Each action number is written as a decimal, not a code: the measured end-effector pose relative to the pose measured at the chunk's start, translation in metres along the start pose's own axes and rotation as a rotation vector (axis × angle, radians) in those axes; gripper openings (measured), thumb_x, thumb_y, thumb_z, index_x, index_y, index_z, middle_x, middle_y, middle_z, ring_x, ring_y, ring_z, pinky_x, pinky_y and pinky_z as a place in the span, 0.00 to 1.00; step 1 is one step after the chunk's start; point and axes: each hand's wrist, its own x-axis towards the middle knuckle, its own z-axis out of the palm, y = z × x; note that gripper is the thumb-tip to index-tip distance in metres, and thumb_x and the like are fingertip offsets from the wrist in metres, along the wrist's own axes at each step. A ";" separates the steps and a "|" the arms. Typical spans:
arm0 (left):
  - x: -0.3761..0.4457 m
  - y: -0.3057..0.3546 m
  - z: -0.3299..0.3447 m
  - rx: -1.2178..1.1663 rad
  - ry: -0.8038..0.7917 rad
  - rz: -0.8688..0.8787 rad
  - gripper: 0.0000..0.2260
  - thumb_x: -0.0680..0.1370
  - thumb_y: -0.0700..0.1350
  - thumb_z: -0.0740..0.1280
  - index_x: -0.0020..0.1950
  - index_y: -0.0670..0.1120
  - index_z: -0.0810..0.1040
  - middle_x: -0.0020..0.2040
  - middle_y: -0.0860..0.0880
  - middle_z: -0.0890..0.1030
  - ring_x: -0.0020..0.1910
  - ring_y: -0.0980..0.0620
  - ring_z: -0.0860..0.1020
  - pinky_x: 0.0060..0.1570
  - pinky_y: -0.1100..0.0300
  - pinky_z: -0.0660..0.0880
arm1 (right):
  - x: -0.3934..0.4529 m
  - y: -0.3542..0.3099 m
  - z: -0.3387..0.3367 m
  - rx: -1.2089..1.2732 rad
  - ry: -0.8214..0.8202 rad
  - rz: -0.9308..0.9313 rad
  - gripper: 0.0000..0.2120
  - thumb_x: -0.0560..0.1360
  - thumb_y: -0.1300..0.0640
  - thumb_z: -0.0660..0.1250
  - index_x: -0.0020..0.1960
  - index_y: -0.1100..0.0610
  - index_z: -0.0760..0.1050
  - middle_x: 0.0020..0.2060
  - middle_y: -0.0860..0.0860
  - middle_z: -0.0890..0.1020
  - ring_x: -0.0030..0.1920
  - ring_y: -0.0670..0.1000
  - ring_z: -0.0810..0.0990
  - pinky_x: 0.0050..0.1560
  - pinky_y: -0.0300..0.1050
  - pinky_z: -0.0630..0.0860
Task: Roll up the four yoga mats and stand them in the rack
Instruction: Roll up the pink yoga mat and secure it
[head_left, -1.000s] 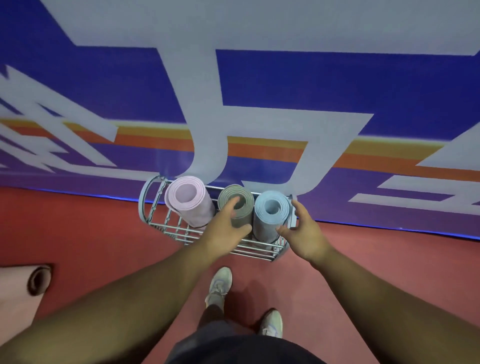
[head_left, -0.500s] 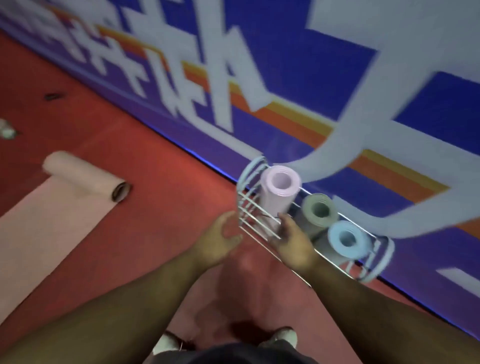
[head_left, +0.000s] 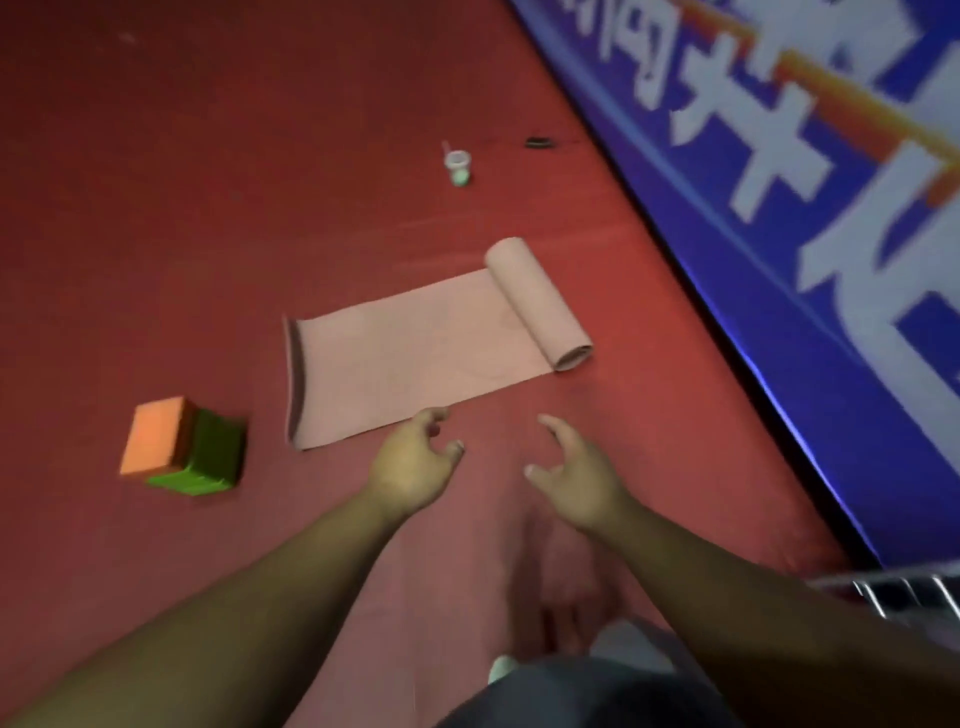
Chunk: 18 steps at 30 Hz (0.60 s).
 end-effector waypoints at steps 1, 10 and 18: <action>0.010 -0.011 -0.013 -0.032 0.026 -0.028 0.21 0.80 0.47 0.69 0.73 0.49 0.73 0.68 0.46 0.78 0.64 0.47 0.78 0.64 0.55 0.73 | 0.018 -0.014 0.009 -0.017 -0.031 -0.008 0.33 0.75 0.56 0.72 0.77 0.52 0.64 0.72 0.53 0.73 0.60 0.55 0.79 0.67 0.49 0.72; 0.154 -0.072 -0.101 -0.112 0.101 -0.193 0.22 0.80 0.46 0.69 0.74 0.47 0.72 0.69 0.45 0.77 0.64 0.47 0.78 0.64 0.56 0.74 | 0.217 -0.090 0.083 -0.066 -0.204 -0.043 0.28 0.77 0.57 0.71 0.75 0.55 0.68 0.72 0.52 0.74 0.72 0.51 0.71 0.69 0.37 0.63; 0.323 -0.077 -0.217 0.038 0.122 -0.234 0.22 0.80 0.49 0.68 0.74 0.50 0.71 0.69 0.46 0.76 0.68 0.49 0.74 0.65 0.59 0.68 | 0.410 -0.212 0.091 -0.255 -0.346 -0.168 0.27 0.76 0.57 0.71 0.74 0.55 0.70 0.70 0.52 0.75 0.71 0.52 0.72 0.71 0.39 0.63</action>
